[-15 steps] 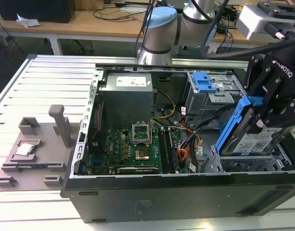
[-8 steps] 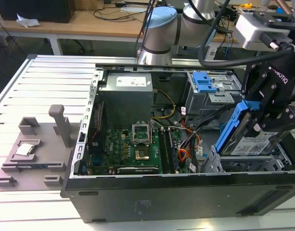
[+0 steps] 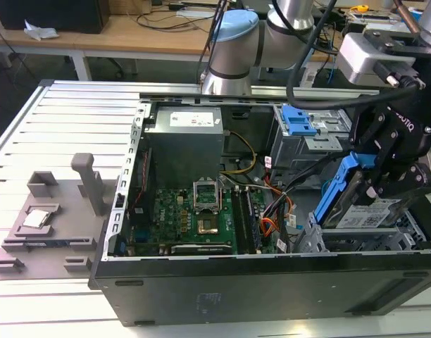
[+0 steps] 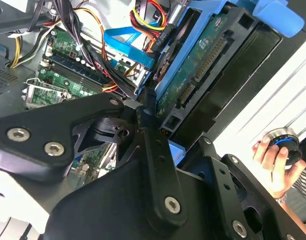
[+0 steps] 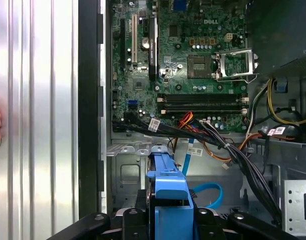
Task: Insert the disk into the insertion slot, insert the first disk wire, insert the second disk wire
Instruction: 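Insert the disk into the insertion slot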
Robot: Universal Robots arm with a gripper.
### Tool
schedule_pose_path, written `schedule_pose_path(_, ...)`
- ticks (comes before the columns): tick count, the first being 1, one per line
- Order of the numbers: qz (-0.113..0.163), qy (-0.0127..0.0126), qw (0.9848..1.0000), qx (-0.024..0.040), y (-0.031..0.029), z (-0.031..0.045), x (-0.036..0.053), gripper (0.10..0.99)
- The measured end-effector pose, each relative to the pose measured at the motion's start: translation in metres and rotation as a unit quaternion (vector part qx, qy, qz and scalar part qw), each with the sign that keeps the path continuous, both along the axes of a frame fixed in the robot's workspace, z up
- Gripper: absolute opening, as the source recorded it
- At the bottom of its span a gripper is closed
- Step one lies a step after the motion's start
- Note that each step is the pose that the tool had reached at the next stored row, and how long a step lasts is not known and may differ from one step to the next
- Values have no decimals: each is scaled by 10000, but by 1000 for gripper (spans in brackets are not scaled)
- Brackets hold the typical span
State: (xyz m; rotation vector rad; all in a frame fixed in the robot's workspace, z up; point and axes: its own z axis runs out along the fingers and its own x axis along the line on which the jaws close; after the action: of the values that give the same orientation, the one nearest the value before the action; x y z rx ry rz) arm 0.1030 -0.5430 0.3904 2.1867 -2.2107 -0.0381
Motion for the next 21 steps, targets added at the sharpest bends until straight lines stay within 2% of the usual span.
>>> schedule_pose_path(3, 0, 0, 10000, 0, 0, -34, 0, 365)
schedule_pose_path(11, 0, 0, 10000, 0, 0, -38, 0, 365)
schedule_pose_path(12, 0, 0, 10000, -1, 0, -37, 0, 376)
schedule_pose_path(13, 0, 0, 10000, 0, 0, -38, 0, 439)
schedule_pose_path(17, 0, 0, 10000, 0, 0, -39, 0, 439)
schedule_pose_path(19, 0, 0, 10000, 0, 0, -39, 0, 424)
schedule_pose_path(21, 0, 0, 10000, 0, 0, -40, 0, 294)
